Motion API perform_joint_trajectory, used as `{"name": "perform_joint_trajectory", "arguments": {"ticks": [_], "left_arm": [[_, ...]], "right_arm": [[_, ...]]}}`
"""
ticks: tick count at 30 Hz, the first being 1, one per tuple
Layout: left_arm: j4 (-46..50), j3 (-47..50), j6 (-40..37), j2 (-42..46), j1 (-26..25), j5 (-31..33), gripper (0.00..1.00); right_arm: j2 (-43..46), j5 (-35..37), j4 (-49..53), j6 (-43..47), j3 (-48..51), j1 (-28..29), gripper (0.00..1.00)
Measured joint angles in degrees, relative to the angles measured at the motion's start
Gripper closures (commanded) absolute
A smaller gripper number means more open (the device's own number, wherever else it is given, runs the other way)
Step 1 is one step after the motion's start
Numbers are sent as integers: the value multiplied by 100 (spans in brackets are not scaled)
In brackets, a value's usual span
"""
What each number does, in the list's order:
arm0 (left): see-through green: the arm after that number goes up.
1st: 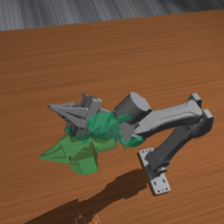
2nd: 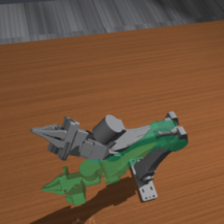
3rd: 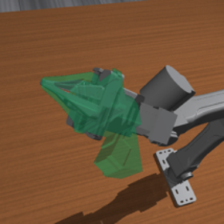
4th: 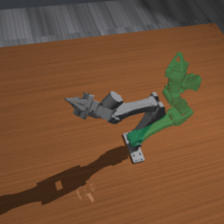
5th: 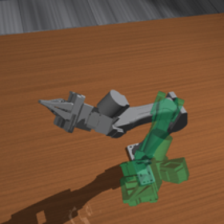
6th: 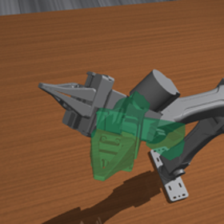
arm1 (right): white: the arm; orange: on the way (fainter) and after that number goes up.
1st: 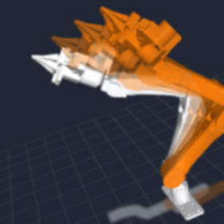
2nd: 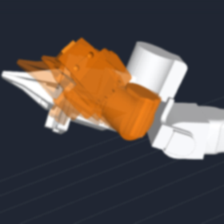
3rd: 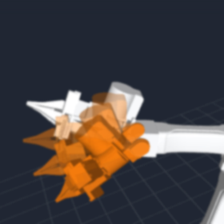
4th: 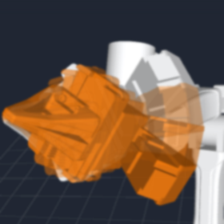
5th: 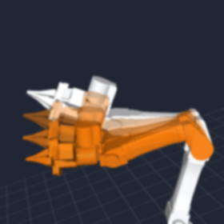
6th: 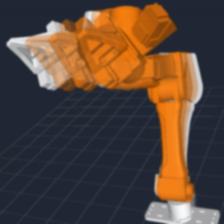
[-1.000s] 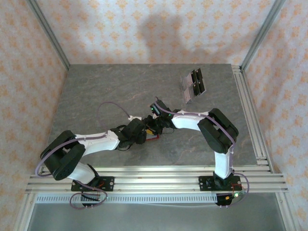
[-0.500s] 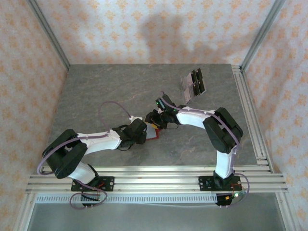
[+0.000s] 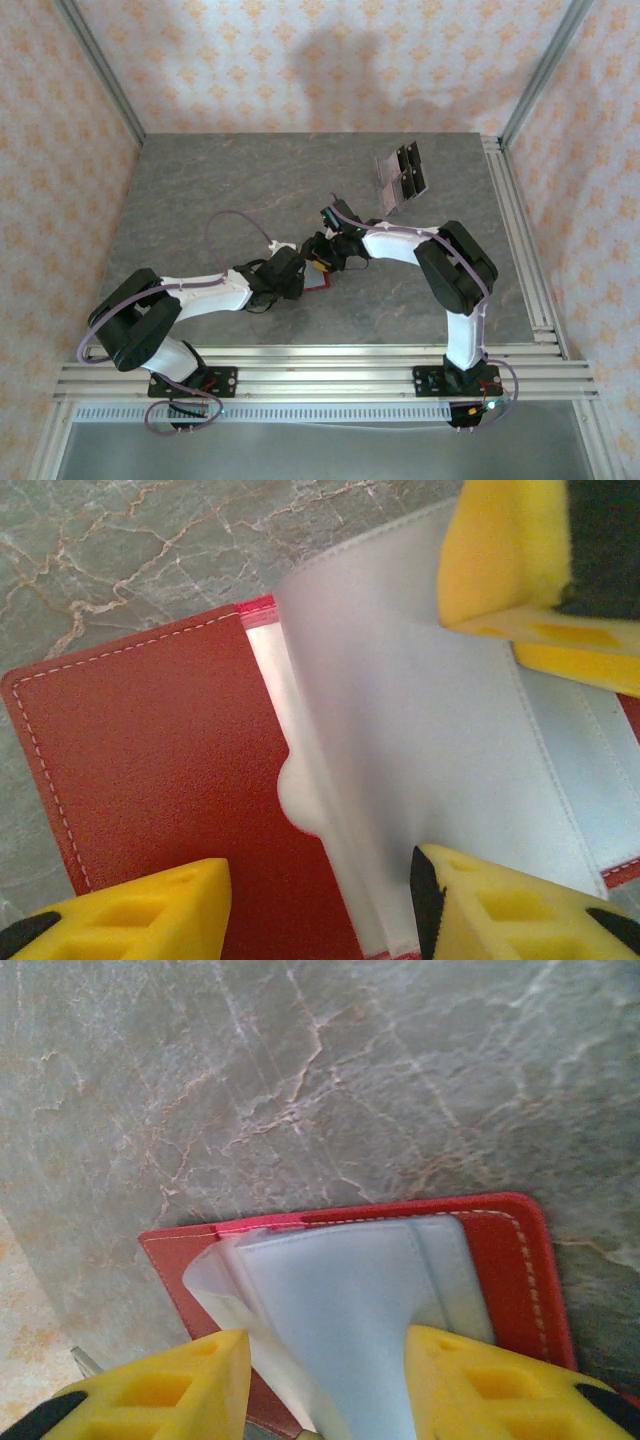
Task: Put the credit cards into the card holder
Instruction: Flip over the card slot in the card holder.
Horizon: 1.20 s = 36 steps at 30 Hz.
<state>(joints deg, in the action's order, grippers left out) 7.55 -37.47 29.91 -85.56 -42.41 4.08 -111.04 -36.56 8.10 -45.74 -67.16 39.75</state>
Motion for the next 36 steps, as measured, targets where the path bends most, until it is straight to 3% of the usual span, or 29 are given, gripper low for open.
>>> {"name": "perform_joint_trajectory", "arguments": {"ticks": [8,17,26,36], "left_arm": [[146,-37,20,474,0,57,32],[614,-140,367,1576,-26,619,26],[1161,-223,796,2087,39,1132,7],[1375,-225,973,2100,313,1091,5]], "right_arm": [[-44,-160,4,35,-48,76,56],[-44,-229,79,35,-339,269,56],[-365,-205,299,35,-1169,522,56],[-966,-225,570,59,-1534,647,55]]}}
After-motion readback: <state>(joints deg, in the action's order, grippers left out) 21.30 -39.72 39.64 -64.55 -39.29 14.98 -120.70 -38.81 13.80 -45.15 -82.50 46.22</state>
